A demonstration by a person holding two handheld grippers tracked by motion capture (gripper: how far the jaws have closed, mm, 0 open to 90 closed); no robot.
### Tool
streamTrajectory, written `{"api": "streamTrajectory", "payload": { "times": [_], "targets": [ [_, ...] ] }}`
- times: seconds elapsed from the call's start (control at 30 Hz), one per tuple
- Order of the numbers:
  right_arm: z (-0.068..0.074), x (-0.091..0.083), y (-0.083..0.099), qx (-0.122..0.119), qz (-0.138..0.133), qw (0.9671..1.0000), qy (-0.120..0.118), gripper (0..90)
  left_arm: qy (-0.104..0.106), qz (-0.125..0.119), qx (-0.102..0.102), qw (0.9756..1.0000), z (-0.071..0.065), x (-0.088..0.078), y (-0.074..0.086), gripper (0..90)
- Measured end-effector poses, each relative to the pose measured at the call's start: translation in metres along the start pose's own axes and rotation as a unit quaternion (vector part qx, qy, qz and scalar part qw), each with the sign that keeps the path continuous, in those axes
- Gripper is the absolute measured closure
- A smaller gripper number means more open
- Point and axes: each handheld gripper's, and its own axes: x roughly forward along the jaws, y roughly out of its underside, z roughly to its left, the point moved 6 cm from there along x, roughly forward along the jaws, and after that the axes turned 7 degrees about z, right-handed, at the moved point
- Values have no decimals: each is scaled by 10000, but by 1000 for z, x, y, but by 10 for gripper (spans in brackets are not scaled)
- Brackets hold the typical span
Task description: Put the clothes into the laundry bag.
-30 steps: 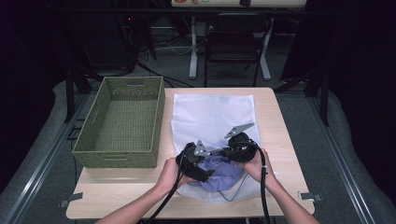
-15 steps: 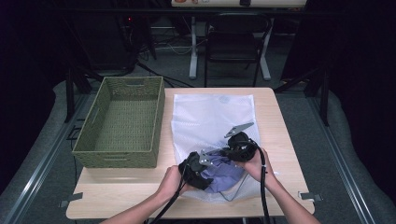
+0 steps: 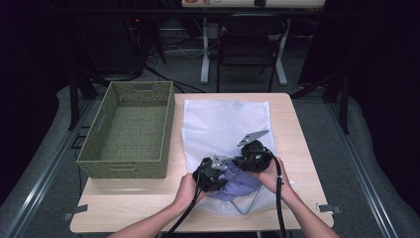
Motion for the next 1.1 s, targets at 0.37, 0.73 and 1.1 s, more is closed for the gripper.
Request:
{"api": "streamTrajectory", "payload": {
  "times": [0.37, 0.73, 1.1],
  "targets": [
    [-2, 6, 5, 28, 129, 9999, -32, 876, -60, 26, -81, 9999, 5, -1, 0, 428],
    [-3, 7, 5, 44, 160, 9999, -16, 876, -328, -27, -62, 9994, 10, -37, 8, 292],
    [-5, 10, 6, 56, 204, 9998, -34, 876, -209, 522, -314, 9979, 19, -11, 28, 479]
  ]
}}
